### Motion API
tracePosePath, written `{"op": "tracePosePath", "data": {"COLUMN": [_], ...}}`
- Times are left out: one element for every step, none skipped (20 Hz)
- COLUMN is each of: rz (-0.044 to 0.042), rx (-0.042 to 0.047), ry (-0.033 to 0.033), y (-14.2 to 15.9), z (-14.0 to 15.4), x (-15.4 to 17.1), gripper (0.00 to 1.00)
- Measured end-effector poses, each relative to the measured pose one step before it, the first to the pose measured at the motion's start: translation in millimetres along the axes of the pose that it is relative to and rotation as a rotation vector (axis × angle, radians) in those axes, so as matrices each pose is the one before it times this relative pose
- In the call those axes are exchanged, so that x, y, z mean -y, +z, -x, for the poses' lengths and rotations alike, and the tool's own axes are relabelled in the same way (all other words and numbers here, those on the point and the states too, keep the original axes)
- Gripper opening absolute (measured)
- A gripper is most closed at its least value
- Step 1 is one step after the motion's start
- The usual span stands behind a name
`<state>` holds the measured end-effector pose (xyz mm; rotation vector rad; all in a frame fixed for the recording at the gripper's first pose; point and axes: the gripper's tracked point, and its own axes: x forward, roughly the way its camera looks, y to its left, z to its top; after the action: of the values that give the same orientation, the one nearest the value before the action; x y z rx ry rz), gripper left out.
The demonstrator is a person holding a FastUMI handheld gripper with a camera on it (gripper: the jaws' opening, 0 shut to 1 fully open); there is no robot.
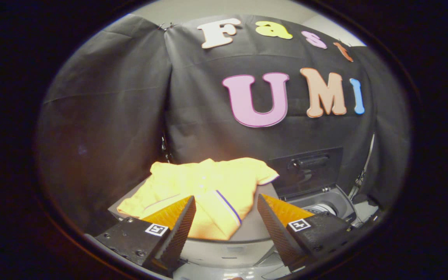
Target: Put the clothes into the washing machine and then close the washing machine lid.
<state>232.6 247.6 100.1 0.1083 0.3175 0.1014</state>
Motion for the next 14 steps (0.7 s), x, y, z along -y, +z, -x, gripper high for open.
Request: {"op": "tracePosePath", "data": {"rz": [0.02512,0.01854,0.01400,0.01060,0.00959,0.01277,0.01117,0.01335,-0.00349,-0.01127,-0.00826,-0.02924,-0.04158,-0.02288], "rx": [-0.00501,0.00162,0.00356,-0.03588,-0.05717,-0.04966,-0.03585,-0.03048,-0.02881,-0.02455,-0.05606,-0.05278,-0.04469,0.00786], "ry": [-0.00295,-0.00317,0.00363,0.02120,0.02439,0.01442,0.00511,-0.01294,-0.02366,-0.03889,-0.03226,-0.01405,0.00515,0.00390], "y": [5.44,6.87,5.25,-2.73,-8.74,-7.51,-2.83,-2.81,-3.76,-2.73,-11.67,-9.13,-5.89,2.87], "z": [-10.89,-9.59,-12.99,-14.46,-10.50,-15.66,-15.55,-13.17,-12.67,-10.24,-9.10,-6.70,-6.06,-1.26], "x": [-7.66,-7.95,-10.63,-12.49,-13.03,-8.21,-0.99,2.21,2.64,7.24,4.08,3.01,-0.01,-1.42], "gripper": [0.97,0.97,0.98,0.97,0.97,0.97,0.99,1.00,0.98,0.97,0.97,0.97,0.98,0.98]}}
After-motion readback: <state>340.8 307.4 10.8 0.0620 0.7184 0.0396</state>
